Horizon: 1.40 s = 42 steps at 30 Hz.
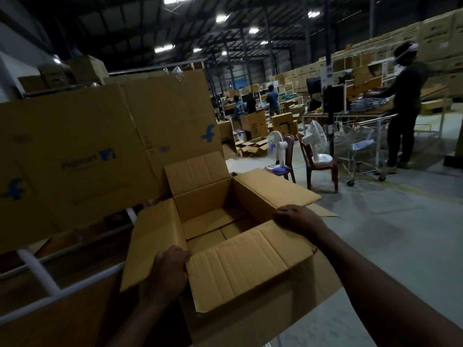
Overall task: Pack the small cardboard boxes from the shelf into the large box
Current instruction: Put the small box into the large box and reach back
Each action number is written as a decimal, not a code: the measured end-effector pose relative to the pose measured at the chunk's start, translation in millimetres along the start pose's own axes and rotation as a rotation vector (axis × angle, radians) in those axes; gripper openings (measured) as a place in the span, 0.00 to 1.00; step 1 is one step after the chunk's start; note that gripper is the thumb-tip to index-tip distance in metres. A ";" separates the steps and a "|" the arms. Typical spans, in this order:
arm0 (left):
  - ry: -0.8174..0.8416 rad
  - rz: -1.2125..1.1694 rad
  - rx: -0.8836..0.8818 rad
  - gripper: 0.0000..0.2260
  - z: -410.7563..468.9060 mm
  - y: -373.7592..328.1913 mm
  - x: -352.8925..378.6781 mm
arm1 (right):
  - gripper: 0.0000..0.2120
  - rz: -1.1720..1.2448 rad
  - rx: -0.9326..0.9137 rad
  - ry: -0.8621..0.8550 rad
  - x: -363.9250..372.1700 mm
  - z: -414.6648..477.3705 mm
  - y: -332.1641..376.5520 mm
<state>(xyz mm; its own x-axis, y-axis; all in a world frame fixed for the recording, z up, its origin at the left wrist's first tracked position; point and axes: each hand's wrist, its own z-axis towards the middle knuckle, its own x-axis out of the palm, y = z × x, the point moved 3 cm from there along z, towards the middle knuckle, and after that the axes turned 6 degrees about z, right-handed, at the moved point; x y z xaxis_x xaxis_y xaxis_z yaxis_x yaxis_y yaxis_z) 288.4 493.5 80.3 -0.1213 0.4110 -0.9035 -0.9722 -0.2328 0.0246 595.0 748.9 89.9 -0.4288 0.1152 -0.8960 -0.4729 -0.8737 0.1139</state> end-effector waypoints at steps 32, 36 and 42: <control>-0.033 0.179 -0.163 0.35 -7.9 48.1 -95.1 | 0.42 0.193 0.345 0.039 -70.0 72.2 116.1; -0.225 0.246 -0.299 0.36 -35.1 105.7 -168.4 | 0.46 0.088 0.046 -0.205 -85.7 104.7 234.6; -0.420 0.381 -0.355 0.39 -125.7 216.0 -272.1 | 0.49 0.183 -0.154 -0.315 -97.3 149.7 412.9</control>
<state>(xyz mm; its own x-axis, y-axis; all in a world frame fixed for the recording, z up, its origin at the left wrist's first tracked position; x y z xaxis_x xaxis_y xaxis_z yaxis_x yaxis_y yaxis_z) 136.6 220.6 277.7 -0.5807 0.5344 -0.6142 -0.7297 -0.6762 0.1015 326.2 447.7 288.4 -0.7220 0.0701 -0.6884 -0.2566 -0.9510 0.1723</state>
